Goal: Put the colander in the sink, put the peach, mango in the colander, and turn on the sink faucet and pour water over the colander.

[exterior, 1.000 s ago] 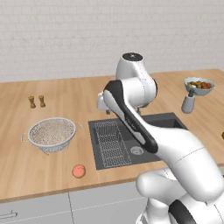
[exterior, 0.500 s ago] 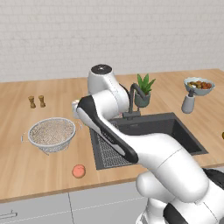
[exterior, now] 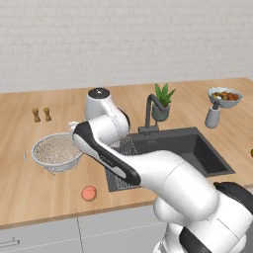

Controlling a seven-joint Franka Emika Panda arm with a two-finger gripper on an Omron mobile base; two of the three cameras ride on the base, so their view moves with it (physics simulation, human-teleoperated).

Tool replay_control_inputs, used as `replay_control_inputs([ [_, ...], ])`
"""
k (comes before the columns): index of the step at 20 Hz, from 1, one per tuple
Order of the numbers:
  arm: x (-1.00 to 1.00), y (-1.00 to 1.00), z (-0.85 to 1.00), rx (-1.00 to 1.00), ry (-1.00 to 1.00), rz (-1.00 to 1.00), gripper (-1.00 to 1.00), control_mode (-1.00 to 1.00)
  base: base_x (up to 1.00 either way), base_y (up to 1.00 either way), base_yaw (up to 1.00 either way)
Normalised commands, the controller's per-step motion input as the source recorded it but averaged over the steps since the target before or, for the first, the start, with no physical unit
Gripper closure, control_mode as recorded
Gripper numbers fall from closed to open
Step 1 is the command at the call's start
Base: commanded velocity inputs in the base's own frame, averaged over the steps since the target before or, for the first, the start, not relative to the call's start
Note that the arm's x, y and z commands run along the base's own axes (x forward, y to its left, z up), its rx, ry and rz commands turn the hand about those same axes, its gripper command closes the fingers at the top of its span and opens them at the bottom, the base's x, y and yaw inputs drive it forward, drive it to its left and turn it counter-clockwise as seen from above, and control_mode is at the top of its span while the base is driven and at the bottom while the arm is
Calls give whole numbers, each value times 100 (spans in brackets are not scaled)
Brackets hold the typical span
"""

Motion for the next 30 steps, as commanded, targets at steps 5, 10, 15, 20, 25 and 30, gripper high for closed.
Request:
replay_control_inputs([
  [5, 47, 2, -41, 3, 1, -4, -100, -100, 0, 0, 0],
  [10, 53, 0, -31, 2, 7, 0, -100, -100, 0, 0, 0],
  [15, 44, 21, -18, 0, 6, -1, -100, -100, 0, 0, 0],
  [20, 37, 31, -15, 0, 5, -4, -100, -100, 0, 0, 0],
  [25, 25, 12, -21, 0, 3, -3, -100, -100, 0, 0, 0],
  [30, 25, 13, -23, 0, 2, -3, -100, -100, 0, 0, 0],
])
